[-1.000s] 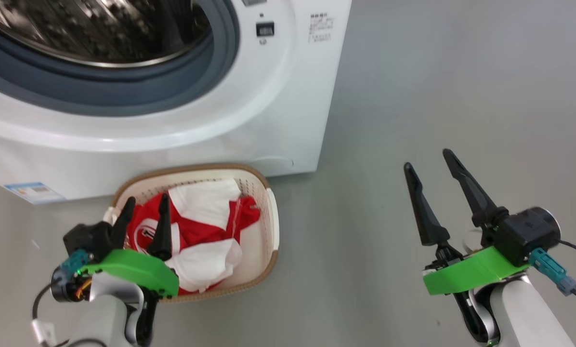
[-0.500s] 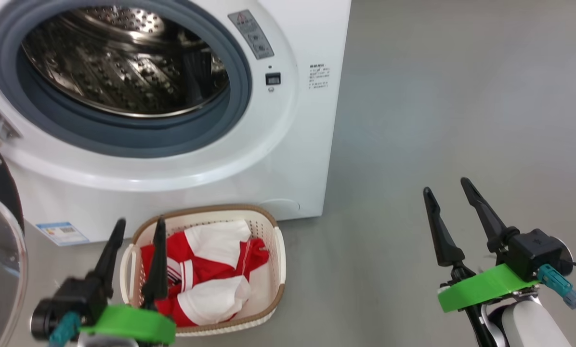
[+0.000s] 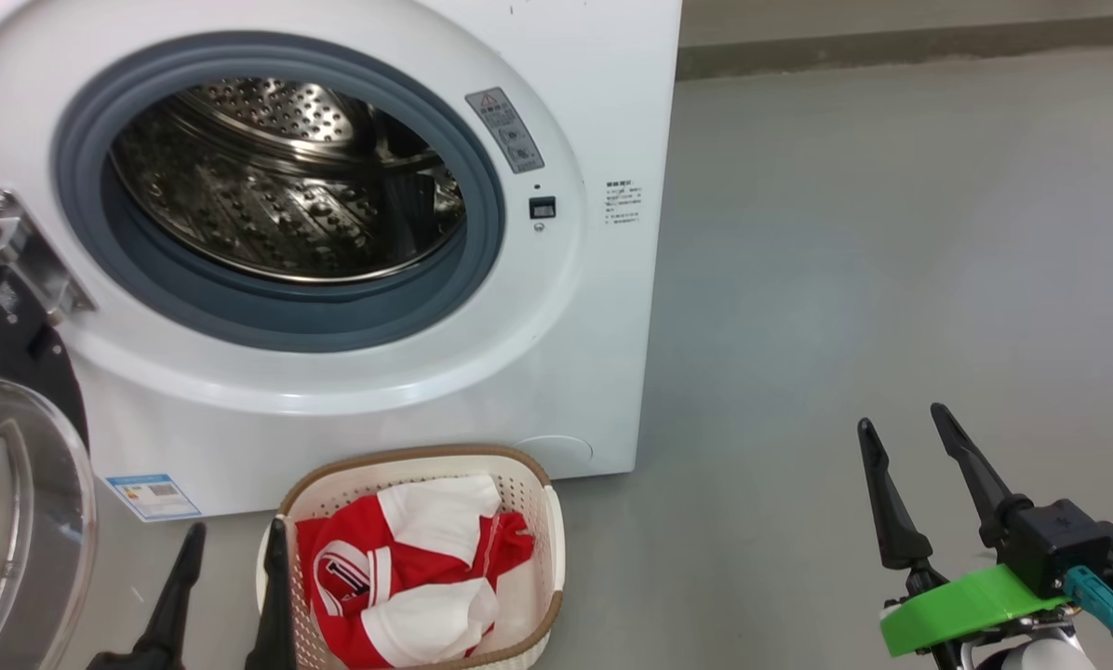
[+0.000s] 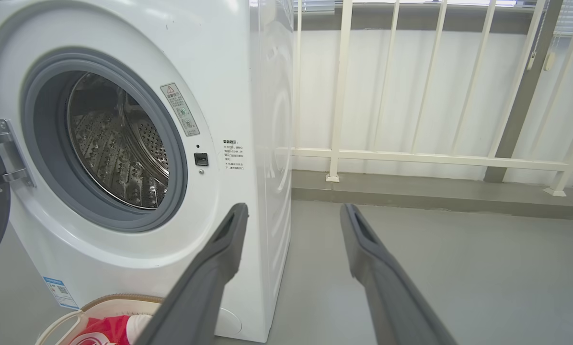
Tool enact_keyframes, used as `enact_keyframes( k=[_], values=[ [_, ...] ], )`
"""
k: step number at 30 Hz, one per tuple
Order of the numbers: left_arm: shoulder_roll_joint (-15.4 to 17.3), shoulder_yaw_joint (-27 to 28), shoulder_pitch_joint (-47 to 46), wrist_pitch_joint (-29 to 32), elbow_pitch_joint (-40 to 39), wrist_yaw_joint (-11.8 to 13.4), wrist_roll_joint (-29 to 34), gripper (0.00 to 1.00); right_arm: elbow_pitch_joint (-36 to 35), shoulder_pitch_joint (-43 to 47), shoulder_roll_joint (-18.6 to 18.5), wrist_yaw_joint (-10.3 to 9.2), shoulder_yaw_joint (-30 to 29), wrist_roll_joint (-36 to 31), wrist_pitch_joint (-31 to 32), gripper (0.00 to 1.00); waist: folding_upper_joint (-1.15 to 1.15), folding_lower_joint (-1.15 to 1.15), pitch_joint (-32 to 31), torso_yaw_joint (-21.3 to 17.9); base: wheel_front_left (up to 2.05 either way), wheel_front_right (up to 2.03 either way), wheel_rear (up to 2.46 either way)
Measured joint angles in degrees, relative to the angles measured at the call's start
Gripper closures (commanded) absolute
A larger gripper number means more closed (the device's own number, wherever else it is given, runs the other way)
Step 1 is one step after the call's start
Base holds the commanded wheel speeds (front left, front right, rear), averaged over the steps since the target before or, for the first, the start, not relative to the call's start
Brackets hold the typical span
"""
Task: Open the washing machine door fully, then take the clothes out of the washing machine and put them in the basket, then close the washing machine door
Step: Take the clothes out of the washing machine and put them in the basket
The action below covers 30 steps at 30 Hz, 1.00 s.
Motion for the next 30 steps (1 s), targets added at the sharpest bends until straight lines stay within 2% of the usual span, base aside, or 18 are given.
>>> enact_keyframes(
  k=[12,24,30],
  values=[
    [0.81,1.71,4.42,1.38,-3.37,1.87,-0.26,0.0,-1.9,2.99,0.22,0.0,-0.53,-0.05,0.0,0.0,0.0,0.0,-2.73,-0.3,0.0,0.0,0.0],
    [1.0,1.63,4.58,1.44,-3.91,2.19,-0.68,0.0,-2.01,3.03,0.24,0.0,-0.52,-0.05,0.0,0.0,0.0,0.0,-2.89,-0.5,0.0,0.0,0.0],
    [1.11,1.64,4.58,1.44,-4.19,3.54,-0.59,0.0,-2.0,3.03,0.24,0.0,-0.45,-0.05,0.0,0.0,0.0,0.0,-3.16,-0.46,-0.38,0.26,0.13]
  ],
)
